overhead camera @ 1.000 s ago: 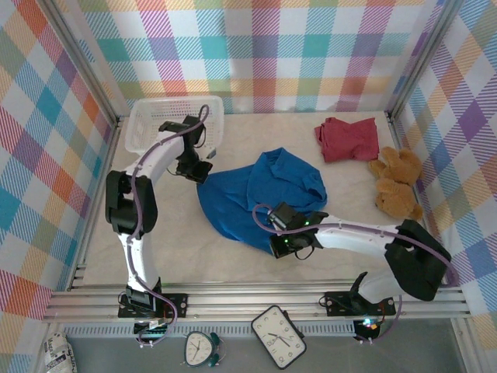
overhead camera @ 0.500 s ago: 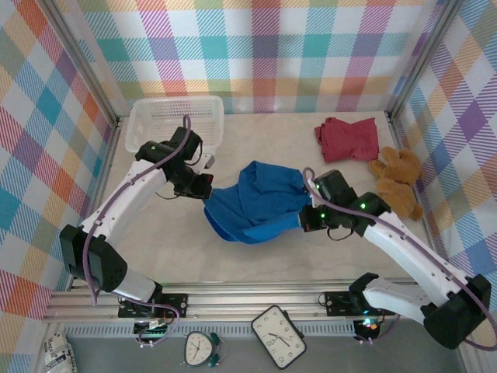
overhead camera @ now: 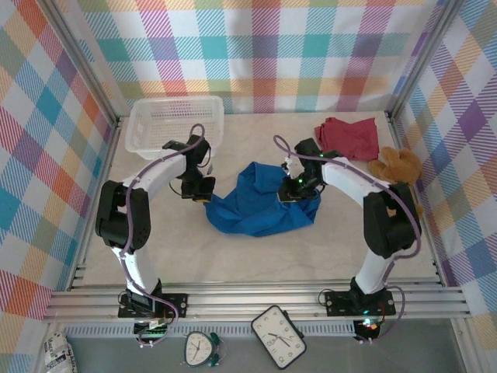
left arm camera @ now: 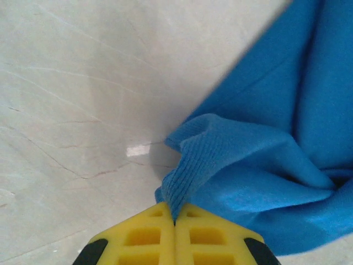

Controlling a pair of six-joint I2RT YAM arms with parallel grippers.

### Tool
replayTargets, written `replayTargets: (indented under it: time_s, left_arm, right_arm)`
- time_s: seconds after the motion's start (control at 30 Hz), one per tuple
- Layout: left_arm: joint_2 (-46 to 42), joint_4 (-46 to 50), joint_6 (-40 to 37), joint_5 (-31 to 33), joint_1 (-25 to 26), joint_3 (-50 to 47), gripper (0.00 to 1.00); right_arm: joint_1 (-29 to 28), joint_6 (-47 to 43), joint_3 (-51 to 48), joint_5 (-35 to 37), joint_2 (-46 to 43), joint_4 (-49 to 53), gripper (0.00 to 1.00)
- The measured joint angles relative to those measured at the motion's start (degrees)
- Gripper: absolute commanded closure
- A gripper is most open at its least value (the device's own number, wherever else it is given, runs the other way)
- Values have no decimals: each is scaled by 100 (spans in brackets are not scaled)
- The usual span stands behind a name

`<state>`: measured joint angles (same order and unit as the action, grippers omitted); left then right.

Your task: Fold and stack the tank tops

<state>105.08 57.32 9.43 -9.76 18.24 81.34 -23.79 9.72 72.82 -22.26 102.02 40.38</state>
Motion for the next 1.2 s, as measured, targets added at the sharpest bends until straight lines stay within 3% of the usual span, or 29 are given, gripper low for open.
replayTargets:
  time_s: [0.13, 0.27, 0.6, 0.97, 1.1, 1.2]
  left_arm:
    - [11, -61, 2, 44, -48, 0, 100]
    - [20, -76, 0, 44, -105, -24, 100]
    - [87, -101, -2, 83, -264, -170, 100]
    - [160, -210, -26, 87, -273, -330, 100]
    - [160, -205, -28, 103, -291, -463, 100]
    - [157, -203, -48, 129, -313, -516, 100]
  right_arm:
    - [0, 66, 26, -234, 297, -380, 66]
    - [2, 13, 24, -243, 212, -614, 65]
    - [11, -402, -920, 328, -1097, -575, 62]
    - [66, -1034, -901, 791, -426, -634, 56]
    - [66, -1207, -660, 855, -101, -699, 56]
    - [63, -1283, -603, 739, -15, -734, 68]
